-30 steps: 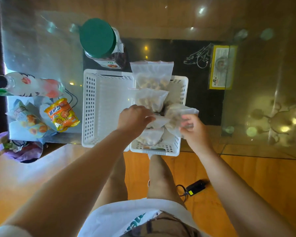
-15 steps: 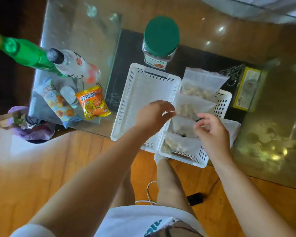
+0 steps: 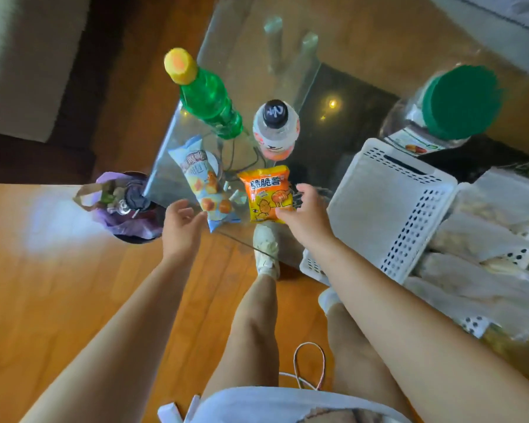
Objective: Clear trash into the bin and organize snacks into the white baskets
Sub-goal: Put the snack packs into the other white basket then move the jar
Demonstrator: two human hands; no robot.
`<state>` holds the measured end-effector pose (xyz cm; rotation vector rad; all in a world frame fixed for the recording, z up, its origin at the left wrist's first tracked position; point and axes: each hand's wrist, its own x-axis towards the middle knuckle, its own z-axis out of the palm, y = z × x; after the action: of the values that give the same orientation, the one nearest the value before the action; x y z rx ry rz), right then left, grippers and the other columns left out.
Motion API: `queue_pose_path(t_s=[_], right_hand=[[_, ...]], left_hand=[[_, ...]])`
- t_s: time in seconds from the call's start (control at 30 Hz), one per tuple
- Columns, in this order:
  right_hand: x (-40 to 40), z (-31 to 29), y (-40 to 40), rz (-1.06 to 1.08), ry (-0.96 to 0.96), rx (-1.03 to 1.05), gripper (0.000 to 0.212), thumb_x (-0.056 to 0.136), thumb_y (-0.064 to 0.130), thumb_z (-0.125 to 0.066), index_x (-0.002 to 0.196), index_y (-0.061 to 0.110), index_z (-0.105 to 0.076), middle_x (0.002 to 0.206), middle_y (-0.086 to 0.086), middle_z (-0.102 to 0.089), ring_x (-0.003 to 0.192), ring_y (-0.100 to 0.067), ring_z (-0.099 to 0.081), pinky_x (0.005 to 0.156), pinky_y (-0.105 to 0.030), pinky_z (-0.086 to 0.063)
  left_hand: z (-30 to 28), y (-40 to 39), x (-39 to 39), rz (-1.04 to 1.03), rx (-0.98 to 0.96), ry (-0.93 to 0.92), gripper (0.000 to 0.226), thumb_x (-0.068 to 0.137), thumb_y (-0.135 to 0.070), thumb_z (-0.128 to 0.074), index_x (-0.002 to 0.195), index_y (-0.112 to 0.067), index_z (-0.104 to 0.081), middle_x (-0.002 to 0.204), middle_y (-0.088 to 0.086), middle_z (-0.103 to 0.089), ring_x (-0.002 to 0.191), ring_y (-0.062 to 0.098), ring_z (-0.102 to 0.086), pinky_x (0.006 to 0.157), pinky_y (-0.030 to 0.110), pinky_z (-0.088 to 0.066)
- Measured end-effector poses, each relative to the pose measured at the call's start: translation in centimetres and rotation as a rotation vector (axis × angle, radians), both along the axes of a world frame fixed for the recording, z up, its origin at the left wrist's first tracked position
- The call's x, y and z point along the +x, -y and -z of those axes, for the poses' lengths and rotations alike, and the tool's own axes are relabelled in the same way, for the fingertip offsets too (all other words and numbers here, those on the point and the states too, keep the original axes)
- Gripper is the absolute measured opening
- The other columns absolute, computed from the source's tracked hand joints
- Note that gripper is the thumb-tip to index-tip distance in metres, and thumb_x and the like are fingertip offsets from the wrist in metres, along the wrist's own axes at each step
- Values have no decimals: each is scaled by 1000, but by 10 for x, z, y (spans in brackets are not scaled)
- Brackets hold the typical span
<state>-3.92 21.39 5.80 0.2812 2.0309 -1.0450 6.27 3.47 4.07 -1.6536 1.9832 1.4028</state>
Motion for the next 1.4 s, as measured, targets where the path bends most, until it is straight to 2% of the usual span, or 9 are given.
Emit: queue_pose_path(t_s=[0.17,0.27,0.33,0.43,0.93,1.07,1.17,1.27,1.4], right_hand=[[-2,39,33,-39,0,167,80,79,24,-71,143,17,-23,142,-12,-33,127,-29,-43,99,-42,-44],[-6,52,35,-76,-42,220,80,79,26,-71,143,16,-25,142,-12,-37,128,-29,-43,102,-48,-42],[-6,57,35,-77,-34,229,79,79,27,-72,142,14,-27,141,-11,-38,128,-29,-43,103,-49,-42],[-6,62,34,-82,-43,225,76,78,28,-73,140,13,-31,139,-11,-42,127,-28,-45,103,-47,-42],[15,21,17,59,32,16,60,77,29,-73,129,20,-43,126,1,-55,108,-11,-51,79,-23,-42],[30,-9,-23,199,-32,-45,53,75,27,-75,121,25,-47,118,3,-59,107,-13,-57,81,-25,-51],[39,-26,-63,325,-88,-33,52,74,21,-76,119,24,-49,114,3,-61,102,-10,-59,85,-31,-52],[45,-35,-103,423,-167,67,53,73,19,-77,119,17,-51,107,6,-62,94,-9,-60,78,-22,-48],[46,-36,-140,445,-230,219,54,73,22,-77,120,14,-51,107,4,-61,92,-12,-58,68,-11,-42]], left_hand=[[27,21,-14,-24,139,104,64,83,-30,-66,135,-6,-38,124,9,-59,105,19,-59,88,37,-46],[34,22,-24,22,198,91,28,87,-23,-60,108,-4,-58,91,6,-67,61,-5,-62,58,18,-47],[38,21,-28,31,191,65,22,89,-20,-58,103,-4,-63,79,1,-64,50,-2,-59,48,17,-44],[43,22,-32,26,169,91,29,88,-23,-59,110,-4,-62,94,9,-66,73,17,-59,59,24,-42],[4,5,-15,50,281,45,27,85,-6,-63,109,-6,-50,103,6,-61,95,22,-61,76,32,-51],[-22,-21,5,161,290,-25,28,83,0,-63,105,-12,-50,87,-8,-58,81,8,-58,58,12,-48],[-33,-45,15,312,319,-30,31,81,-1,-66,99,-22,-54,91,-8,-62,83,6,-58,64,14,-49],[-40,-75,10,484,289,35,29,78,-10,-71,96,-26,-56,92,-5,-67,84,12,-62,71,23,-53],[-49,-118,-21,704,203,32,33,75,-28,-73,104,-25,-60,91,-11,-67,81,9,-64,62,8,-47]])
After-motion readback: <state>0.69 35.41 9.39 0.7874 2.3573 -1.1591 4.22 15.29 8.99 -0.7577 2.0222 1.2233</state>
